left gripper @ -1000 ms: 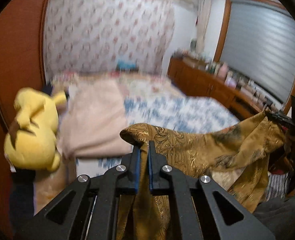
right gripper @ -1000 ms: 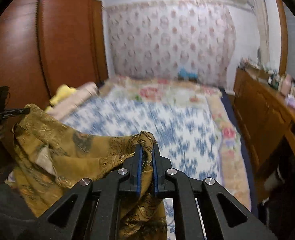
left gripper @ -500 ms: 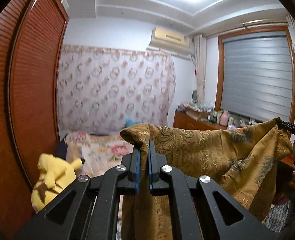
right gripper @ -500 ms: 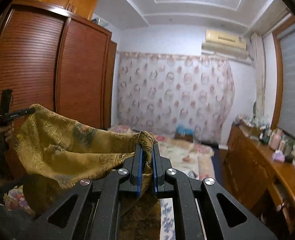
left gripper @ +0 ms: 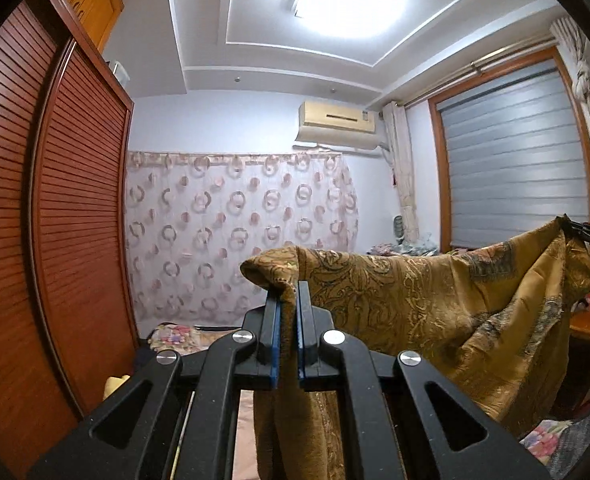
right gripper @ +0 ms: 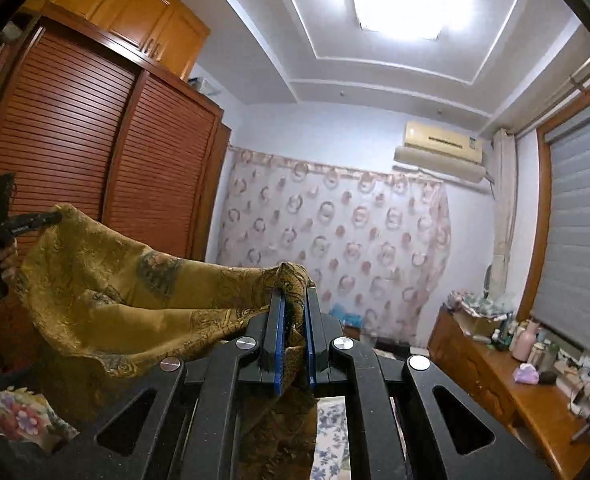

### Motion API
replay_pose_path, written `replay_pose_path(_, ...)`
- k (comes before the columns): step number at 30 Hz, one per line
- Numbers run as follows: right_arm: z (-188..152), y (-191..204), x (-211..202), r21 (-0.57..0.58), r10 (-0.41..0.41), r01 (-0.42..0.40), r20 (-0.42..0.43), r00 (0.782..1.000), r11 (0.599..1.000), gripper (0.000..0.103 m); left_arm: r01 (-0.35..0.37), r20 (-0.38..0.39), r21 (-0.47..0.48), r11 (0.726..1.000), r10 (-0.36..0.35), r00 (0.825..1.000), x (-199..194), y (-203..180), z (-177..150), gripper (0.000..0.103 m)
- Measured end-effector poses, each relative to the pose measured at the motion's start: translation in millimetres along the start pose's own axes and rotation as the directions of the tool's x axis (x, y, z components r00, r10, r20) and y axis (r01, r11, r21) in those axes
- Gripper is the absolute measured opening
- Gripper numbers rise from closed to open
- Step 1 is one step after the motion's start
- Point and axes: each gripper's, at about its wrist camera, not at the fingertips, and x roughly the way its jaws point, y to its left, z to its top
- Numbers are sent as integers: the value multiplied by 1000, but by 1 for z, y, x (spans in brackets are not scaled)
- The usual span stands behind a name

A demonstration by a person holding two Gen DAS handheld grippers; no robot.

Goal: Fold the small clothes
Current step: 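Lift the shirt high with both grippers, shaking it out, then lower the shirt flat onto the bed and open both grippers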

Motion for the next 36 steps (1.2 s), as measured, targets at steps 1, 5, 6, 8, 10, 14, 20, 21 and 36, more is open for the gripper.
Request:
replay_pose_path(1, -6, 0, 8, 0, -1, 1, -16, 1000, 1000, 8, -7, -14, 6, 1000, 7, 1000, 9, -2, -2, 7)
replay_pose_path(5, -27, 1, 52, 26, 1, 2, -105, 994, 1000, 8, -27, -102, 5, 1000, 27, 994, 56, 4, -24, 7)
replay_pose_path(6, -35, 0, 65, 28, 1, 3, -128, 992, 1000, 8, -35, -124, 8, 999, 36, 992, 69, 5, -31, 7)
replay_pose_path(8, -49, -1, 92, 34, 12, -6, -172, 985, 999, 8, -53, -170, 18, 998, 56, 984, 98, 6, -50, 7)
replay_pose_path(10, -71, -4, 123, 49, 18, -6, -245, 969, 999, 8, -66, -222, 23, 998, 69, 972, 128, 8, -73, 7)
replay_pose_path(14, -113, -4, 184, 55, 21, -2, -350, 937, 998, 8, -76, -311, 31, 997, 82, 947, 184, 11, -118, 7)
replay_pose_path(20, -158, 2, 274, 68, 24, 9, -466, 884, 998, 8, -88, -419, 13, 996, 85, 904, 256, 21, -167, 7)
replay_pose_path(21, -159, 4, 291, 69, 26, 9, -483, 875, 998, 8, -90, -430, 11, 996, 86, 899, 266, 22, -171, 7)
replay_pose_path(36, -154, -4, 375, 80, -1, 62, -609, 793, 995, 29, -143, -541, 33, 989, 138, 830, 317, 22, -223, 25)
